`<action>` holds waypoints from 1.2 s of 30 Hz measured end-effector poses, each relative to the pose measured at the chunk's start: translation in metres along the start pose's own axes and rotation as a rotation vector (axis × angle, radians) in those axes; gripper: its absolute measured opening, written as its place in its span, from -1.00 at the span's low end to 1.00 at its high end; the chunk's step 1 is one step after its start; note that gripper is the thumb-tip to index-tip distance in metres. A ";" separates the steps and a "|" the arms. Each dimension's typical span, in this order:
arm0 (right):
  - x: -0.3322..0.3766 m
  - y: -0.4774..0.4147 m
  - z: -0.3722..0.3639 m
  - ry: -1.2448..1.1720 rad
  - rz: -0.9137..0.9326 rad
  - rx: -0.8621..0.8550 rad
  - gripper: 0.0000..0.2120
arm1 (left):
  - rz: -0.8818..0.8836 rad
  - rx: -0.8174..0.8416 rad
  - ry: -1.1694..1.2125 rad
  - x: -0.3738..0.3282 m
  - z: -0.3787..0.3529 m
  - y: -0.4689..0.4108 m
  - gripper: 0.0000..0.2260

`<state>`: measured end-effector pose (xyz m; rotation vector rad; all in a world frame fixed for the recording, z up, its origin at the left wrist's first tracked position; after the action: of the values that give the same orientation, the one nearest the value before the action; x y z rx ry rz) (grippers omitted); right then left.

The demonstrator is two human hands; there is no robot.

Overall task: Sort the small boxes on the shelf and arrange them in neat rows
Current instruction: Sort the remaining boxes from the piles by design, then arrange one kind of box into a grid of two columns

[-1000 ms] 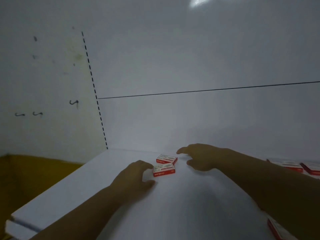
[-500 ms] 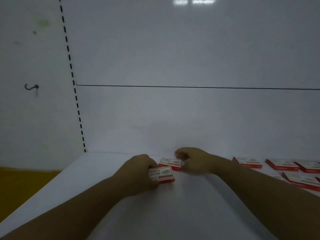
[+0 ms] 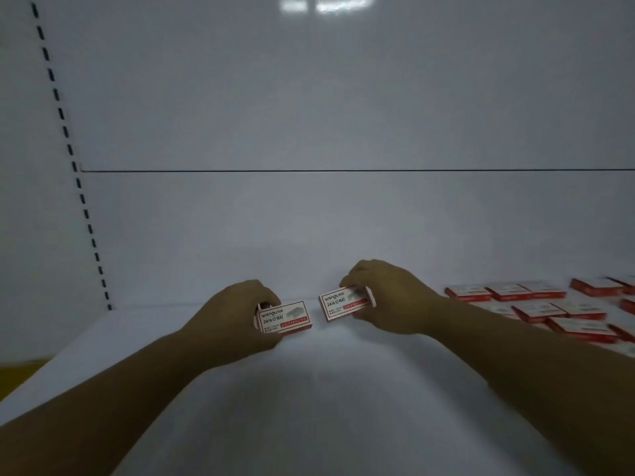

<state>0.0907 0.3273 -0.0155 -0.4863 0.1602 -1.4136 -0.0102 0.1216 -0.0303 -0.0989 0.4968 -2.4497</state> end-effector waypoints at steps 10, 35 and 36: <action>-0.081 0.174 0.105 0.082 -0.115 -0.002 -0.57 | -0.104 0.079 0.099 -0.202 -0.007 0.003 -0.63; -0.259 0.326 0.190 0.186 -0.401 0.320 -0.58 | -0.377 0.372 0.034 -0.445 -0.063 -0.099 -0.58; -0.262 0.328 0.188 0.174 -0.375 0.341 -0.59 | -0.358 0.388 0.018 -0.447 -0.064 -0.098 -0.59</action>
<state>0.4180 0.6505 -0.0305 -0.1112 -0.0378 -1.8095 0.2791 0.4817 -0.0315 -0.0029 -0.0001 -2.8513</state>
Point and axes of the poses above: each hand's wrist, its own y-axis away from the middle knuckle, its own z-axis out of the back of the hand, x = y × z, the point moved 3 cm from there along -y, towards the middle knuckle, and after that the axes turned 9 degrees about -y, right-handed, at the moved point
